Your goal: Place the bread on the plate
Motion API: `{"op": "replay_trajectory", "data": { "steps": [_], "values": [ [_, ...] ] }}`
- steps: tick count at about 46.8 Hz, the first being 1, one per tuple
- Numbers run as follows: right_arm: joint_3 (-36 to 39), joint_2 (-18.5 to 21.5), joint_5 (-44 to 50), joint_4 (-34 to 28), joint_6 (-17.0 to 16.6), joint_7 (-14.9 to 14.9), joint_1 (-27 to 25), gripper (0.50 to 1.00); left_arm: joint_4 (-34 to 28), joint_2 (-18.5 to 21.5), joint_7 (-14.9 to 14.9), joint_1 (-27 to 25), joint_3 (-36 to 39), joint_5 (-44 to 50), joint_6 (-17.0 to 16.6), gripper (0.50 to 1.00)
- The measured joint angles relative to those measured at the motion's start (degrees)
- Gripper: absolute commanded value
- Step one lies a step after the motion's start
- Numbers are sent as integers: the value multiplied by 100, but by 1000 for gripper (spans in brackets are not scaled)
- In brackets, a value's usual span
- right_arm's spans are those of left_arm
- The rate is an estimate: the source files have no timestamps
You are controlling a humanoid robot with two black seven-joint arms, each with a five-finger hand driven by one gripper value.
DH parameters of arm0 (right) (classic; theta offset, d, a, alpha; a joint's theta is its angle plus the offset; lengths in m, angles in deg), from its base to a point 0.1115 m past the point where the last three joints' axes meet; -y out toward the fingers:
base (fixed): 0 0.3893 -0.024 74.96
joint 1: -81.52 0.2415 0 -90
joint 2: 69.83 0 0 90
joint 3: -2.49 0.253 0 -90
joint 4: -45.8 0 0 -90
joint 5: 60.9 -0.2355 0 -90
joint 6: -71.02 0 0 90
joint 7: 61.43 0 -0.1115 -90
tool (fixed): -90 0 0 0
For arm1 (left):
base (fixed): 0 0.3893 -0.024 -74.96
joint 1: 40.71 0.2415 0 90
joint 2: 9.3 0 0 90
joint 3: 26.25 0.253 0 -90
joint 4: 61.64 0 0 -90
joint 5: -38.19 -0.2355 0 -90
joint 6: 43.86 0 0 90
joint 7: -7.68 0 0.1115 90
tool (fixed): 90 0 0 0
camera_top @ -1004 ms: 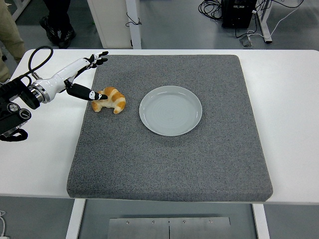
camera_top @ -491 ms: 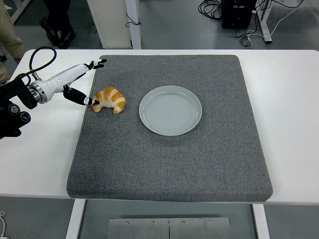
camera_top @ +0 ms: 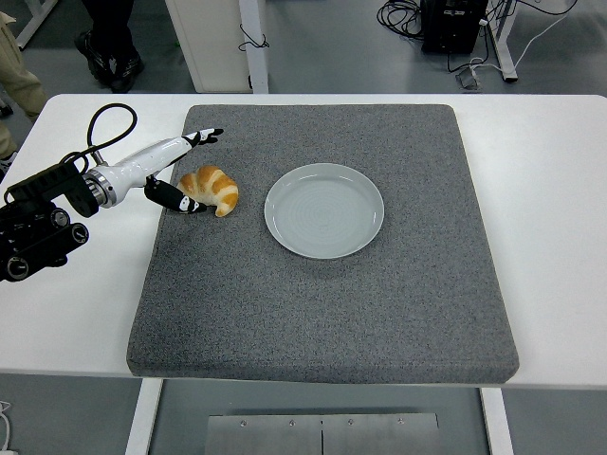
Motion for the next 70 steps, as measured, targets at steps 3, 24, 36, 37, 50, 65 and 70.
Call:
{"op": "replay_trajectory", "data": {
  "steps": [3,24,36,37,50,65,70],
  "values": [
    [0,0,0,-1,0,0,0,1000,66,-71,0,-1,2,0,-1,961],
    [0,0,0,1,1,0,0,1000,276,-281,0,8,179,41,-97,961],
    [0,0,0,-1,1,0,-1,1000,482,-382,0,7,185,114,-103,822],
    [1,0,0,-1,1,0,-1,1000,493,-384,0,7,185,114,-102,806],
    [-2,0,0,0,1,1,0,1000,514,-387,0,0,184,124,-98,500],
    [0,0,0,-1,1,1,0,1000,465,-302,-483,-266,174,124,-34,500],
    [0,0,0,1,1,1,-1,1000,415,-190,-528,-501,177,126,88,500]
  ]
}}
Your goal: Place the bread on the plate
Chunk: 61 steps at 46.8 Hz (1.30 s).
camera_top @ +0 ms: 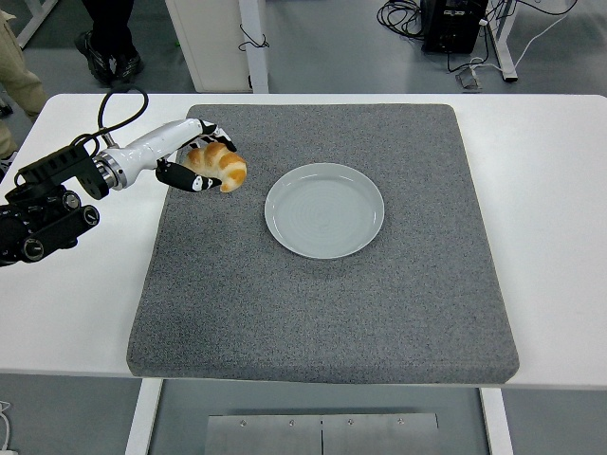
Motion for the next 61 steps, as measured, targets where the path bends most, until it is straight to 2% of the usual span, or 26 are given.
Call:
{"op": "replay_trajectory", "data": {
  "steps": [16,22,30,43,54,61],
  "values": [
    [1,0,0,0,0,-1,1,1000,-224,366,-97,-949,-15,17,625,500],
    [-2,0,0,1,0,-1,1,1000,-261,366,-66,-1265,-16,173,771,500],
    [-1,0,0,0,-3,-1,2,1000,-568,311,33,-1489,-3,363,807,500],
    [1,0,0,-2,-1,-2,0,1000,-856,-112,275,-1804,14,314,781,500],
    [-2,0,0,-1,0,-2,0,1000,-872,-538,285,-2142,469,246,765,500],
    [-2,0,0,-2,0,-1,1,1000,-868,-725,282,-2188,591,190,741,500]
  ]
}}
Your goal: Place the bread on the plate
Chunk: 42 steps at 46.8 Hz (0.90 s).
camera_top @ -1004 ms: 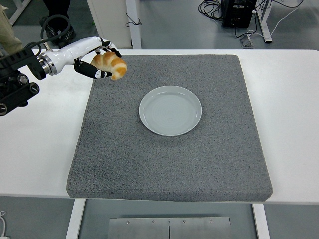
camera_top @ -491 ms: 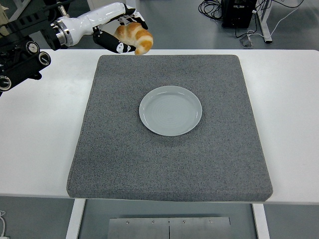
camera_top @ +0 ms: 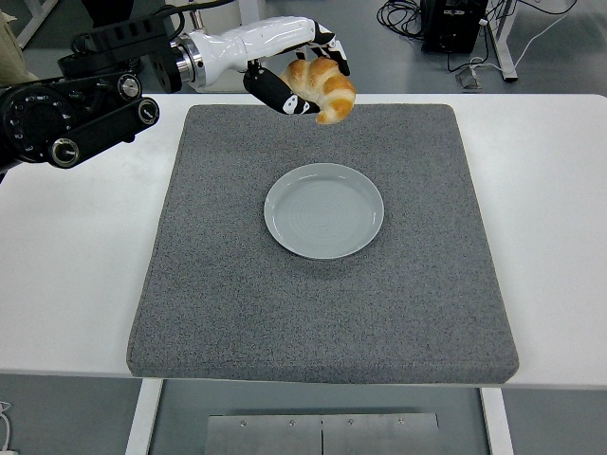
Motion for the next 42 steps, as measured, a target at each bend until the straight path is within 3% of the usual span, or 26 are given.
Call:
{"op": "replay_trajectory", "data": {
  "steps": [16,23,42],
  "values": [
    [4,0,0,2,0,0,0,1000,72,-490,1,40,645,-254,-407,500],
    [2,0,0,2,0,-1,0,1000,377,-668,-6,126,887,-255,-484,500],
    [1,0,0,1,-1,0,0,1000,965,-1498,-44,718,1295,-247,-768,500]
  ]
}}
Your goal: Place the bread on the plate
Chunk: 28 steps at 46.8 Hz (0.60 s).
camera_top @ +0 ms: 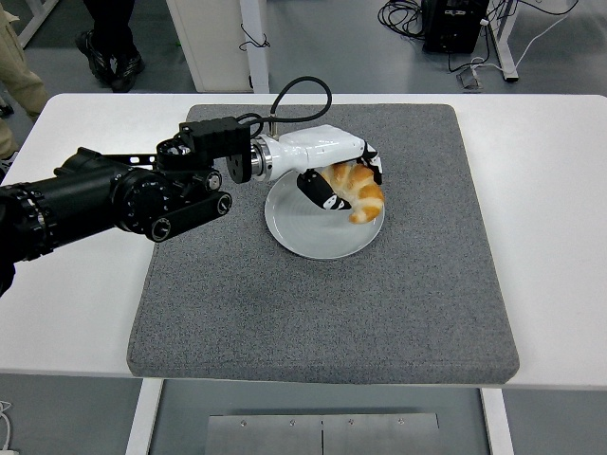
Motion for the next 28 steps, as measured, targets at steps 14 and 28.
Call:
{"op": "replay_trajectory", "data": {
  "steps": [14,28],
  "values": [
    [0,0,0,-2,0,0,-1,1000,392,-212,-2,175,82,9,-36,500],
    [-2,0,0,0,0,1,0,1000,690,-233,-35,379,85,35,-73,500]
  ]
}}
